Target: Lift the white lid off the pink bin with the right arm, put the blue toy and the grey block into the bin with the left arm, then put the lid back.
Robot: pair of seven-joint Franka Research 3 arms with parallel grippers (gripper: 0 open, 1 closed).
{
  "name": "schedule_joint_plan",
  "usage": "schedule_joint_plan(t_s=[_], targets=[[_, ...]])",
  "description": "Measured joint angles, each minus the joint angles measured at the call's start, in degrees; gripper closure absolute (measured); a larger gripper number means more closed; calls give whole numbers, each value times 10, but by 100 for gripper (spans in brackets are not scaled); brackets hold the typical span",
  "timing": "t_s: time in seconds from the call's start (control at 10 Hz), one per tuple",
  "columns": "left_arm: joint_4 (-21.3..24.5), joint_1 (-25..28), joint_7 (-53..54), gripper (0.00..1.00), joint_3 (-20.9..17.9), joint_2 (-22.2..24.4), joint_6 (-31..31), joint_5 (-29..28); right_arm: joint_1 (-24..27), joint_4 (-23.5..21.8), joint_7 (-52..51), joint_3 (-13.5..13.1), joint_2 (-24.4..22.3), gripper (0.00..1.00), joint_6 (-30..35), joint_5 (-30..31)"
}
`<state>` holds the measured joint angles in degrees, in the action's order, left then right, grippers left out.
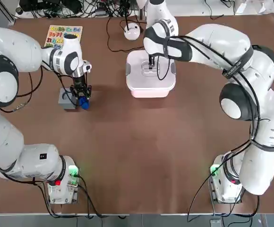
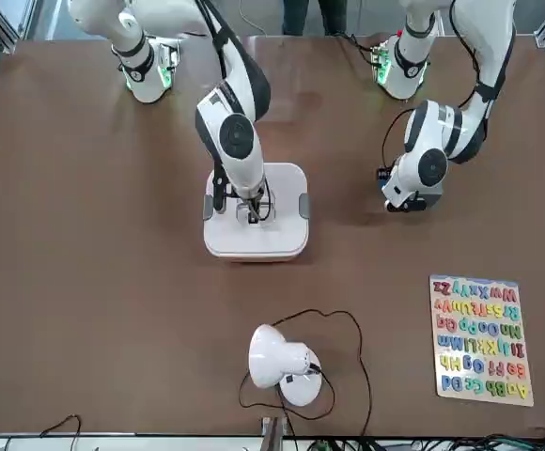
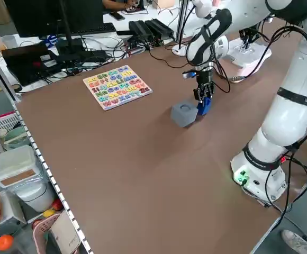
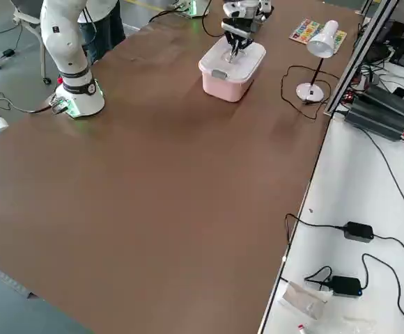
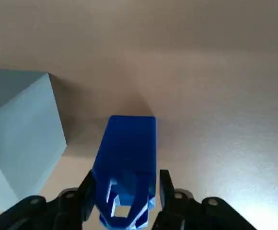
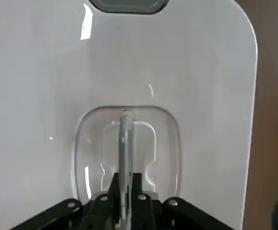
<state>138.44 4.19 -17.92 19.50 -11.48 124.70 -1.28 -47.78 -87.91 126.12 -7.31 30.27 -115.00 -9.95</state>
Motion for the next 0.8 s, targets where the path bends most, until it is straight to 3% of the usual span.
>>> schedule_joint_plan(t_s=[0.2,0.4,0.8], targets=[[-2,1,-4,49,0,1,-1,0,0,1,0,-1,-1,93,1,0],[-34,5,-5,49,-1,3,-47,0,1,3,-2,-3,-10,93,2,0],[-242,17,-26,49,-1,18,-245,11,18,15,-16,-8,-52,93,75,0]])
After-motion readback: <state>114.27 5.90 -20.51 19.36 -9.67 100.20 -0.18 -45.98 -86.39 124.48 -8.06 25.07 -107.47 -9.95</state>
